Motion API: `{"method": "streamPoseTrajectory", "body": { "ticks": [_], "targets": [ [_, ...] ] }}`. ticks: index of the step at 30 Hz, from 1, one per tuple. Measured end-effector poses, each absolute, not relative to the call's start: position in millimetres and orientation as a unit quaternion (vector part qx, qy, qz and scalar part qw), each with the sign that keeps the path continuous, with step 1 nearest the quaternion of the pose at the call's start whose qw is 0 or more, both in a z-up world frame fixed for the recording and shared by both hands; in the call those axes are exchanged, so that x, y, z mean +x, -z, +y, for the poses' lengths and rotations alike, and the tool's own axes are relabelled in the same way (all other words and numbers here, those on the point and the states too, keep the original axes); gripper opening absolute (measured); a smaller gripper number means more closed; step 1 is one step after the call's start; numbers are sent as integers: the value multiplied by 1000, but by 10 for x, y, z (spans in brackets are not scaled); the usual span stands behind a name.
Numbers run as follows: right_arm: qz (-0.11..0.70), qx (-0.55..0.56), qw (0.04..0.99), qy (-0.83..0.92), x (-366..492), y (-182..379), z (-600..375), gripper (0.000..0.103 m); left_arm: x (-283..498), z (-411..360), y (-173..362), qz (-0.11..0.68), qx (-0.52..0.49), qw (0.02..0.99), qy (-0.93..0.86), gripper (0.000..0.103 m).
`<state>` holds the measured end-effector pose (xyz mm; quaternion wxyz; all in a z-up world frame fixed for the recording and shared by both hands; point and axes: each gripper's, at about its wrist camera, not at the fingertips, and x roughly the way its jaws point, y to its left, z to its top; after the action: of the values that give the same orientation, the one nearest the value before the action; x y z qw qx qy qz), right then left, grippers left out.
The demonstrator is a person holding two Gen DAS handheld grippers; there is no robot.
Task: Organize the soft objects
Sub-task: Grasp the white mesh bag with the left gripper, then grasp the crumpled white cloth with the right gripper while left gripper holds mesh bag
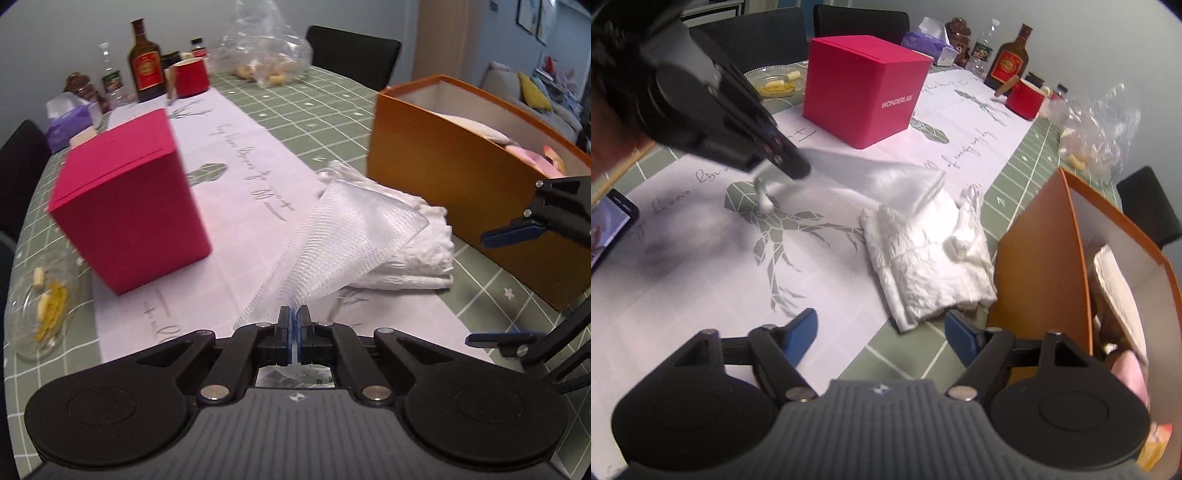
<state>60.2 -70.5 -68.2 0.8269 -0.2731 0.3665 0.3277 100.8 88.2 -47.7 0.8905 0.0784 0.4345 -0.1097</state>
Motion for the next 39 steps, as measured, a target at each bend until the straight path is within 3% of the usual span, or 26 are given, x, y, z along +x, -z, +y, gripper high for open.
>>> {"method": "streamPoseTrajectory", "body": {
  "ticks": [1, 6, 23, 26, 27, 29, 31, 34, 39],
  "targets": [
    [361, -282, 828, -325, 618, 708, -660, 89, 1007, 933, 463, 433, 75, 892, 106, 2],
    [336, -299, 841, -301, 781, 764, -521, 94, 1000, 1077, 471, 438, 58, 892, 99, 2],
    [354, -279, 851, -270, 1276, 1017, -335, 91, 978, 1013, 574, 450, 71, 883, 116, 3],
    [377, -243, 848, -281, 1343, 1009, -372, 73, 985, 1026, 572, 450, 68, 883, 114, 3],
    [386, -232, 845, -287, 1357, 995, -381, 60, 991, 1026, 568, 451, 67, 883, 113, 3],
    [395, -226, 841, -293, 1347, 984, -377, 45, 996, 1027, 563, 450, 66, 883, 112, 2],
    [396, -231, 838, -295, 1313, 981, -367, 35, 997, 1024, 558, 450, 66, 884, 111, 2],
    [403, -225, 835, -298, 1273, 948, -397, 24, 974, 997, 530, 441, 78, 887, 113, 1],
    [412, -195, 835, -309, 1188, 828, -502, 22, 923, 971, 424, 423, 82, 894, 122, 1]
  ]
}}
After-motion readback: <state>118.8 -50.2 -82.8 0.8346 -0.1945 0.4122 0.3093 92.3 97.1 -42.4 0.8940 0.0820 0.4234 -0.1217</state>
